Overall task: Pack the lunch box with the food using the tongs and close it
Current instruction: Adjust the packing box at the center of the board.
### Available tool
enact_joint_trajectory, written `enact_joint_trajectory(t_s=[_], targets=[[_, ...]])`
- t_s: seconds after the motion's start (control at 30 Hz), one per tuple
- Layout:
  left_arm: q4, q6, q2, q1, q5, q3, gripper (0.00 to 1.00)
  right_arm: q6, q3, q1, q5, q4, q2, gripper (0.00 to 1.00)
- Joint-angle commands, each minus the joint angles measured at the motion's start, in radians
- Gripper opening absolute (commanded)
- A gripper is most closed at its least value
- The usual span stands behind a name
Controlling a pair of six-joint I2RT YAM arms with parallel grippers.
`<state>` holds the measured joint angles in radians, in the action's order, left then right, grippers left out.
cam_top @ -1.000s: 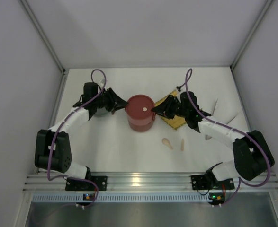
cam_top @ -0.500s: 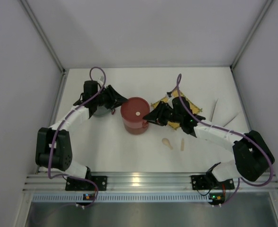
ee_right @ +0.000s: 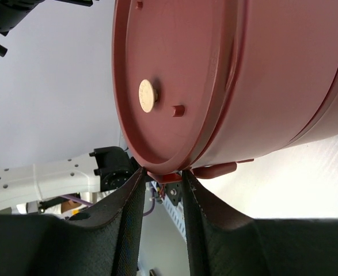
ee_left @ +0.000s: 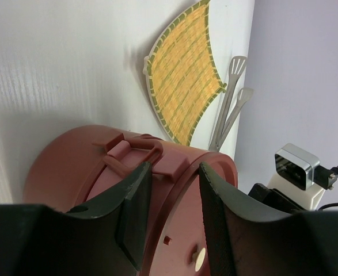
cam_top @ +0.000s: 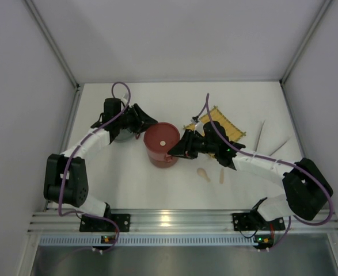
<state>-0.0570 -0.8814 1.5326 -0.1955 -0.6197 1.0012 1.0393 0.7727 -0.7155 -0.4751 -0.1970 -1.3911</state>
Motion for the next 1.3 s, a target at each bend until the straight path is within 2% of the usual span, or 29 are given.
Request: enact_joint_trajectory(t_s=[0.0, 0.27, 0.57, 0.9, 1.27], targets=[[-0.066, 0.016, 0.011, -0.012, 0.000, 0.020, 0.44, -0.018, 0.020, -0.018, -0.011, -0.110, -0.002, 0.30], [-0.080, 0.025, 0.001, -0.012, 0.009, 0.028, 0.45, -0.047, 0.033, -0.048, -0.017, -0.102, -0.014, 0.44], [-0.101, 0.042, -0.011, -0.012, 0.023, 0.036, 0.46, -0.143, 0.068, -0.061, 0.029, 0.019, 0.020, 0.50], [-0.153, 0.085, -0.029, -0.012, 0.054, 0.076, 0.49, -0.266, 0.114, -0.061, 0.090, 0.172, 0.122, 0.53], [-0.239, 0.168, -0.043, -0.012, 0.127, 0.157, 0.58, -0.306, 0.123, -0.061, 0.148, 0.263, 0.162, 0.53]])
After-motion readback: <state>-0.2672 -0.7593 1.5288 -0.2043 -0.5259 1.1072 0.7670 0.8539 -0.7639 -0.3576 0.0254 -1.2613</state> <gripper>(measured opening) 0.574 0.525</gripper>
